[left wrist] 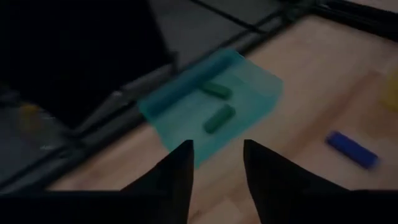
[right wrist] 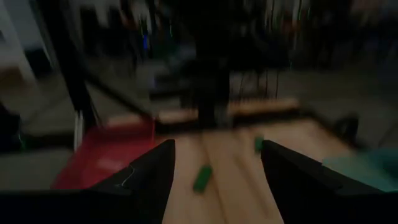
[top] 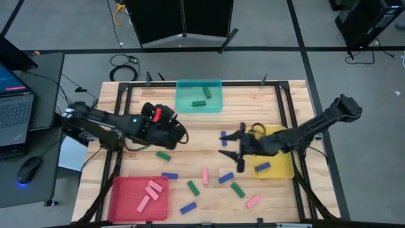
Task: Sort blocks
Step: Put the blue block into the yellow bin
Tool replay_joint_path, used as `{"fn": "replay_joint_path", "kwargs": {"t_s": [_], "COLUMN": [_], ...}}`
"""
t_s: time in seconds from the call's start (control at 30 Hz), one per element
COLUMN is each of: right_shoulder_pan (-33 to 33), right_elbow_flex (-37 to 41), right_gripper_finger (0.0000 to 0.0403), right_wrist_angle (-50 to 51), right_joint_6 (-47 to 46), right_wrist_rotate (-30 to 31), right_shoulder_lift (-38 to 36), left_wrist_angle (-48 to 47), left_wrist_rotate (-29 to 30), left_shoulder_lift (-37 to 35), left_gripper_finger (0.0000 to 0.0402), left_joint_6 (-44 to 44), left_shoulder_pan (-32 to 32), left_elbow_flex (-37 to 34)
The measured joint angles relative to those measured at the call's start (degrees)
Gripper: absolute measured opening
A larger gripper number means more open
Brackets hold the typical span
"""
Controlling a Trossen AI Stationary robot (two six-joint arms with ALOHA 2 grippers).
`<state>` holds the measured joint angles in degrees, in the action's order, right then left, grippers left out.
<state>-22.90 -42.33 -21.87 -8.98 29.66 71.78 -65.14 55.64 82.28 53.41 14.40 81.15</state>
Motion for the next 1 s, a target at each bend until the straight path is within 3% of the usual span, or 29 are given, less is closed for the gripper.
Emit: {"fn": "replay_joint_path", "kwargs": {"t_s": [0.23,0.37,0.5,0.63,1.0], "right_shoulder_pan": [1.69,0.09,-2.86,-5.19,-5.44], "right_elbow_flex": [-10.99,-17.52,-22.35,-24.14,-24.46], "right_gripper_finger": [0.0249,0.0249,0.0249,0.0249,0.0249], "right_wrist_angle": [20.70,33.96,48.19,53.03,48.32], "right_joint_6": [-7.21,-7.90,-7.94,-7.34,-6.86], "right_wrist_rotate": [-6.46,-11.20,-15.77,-19.17,-21.19], "right_shoulder_lift": [11.78,18.12,23.35,25.62,33.10], "left_wrist_angle": [38.24,49.60,51.54,55.15,56.41], "left_wrist_rotate": [-12.00,-20.16,-25.80,-31.01,-37.43], "left_shoulder_lift": [-10.55,-12.02,-12.51,-13.96,-23.00], "left_gripper_finger": [0.0101,0.0092,0.0090,0.0090,0.0090], "left_joint_6": [-20.79,-26.42,-29.31,-33.70,-38.30], "left_shoulder_pan": [-4.12,-8.47,-12.00,-14.28,-20.14], "left_elbow_flex": [-22.07,-28.00,-28.89,-28.89,-29.76]}}
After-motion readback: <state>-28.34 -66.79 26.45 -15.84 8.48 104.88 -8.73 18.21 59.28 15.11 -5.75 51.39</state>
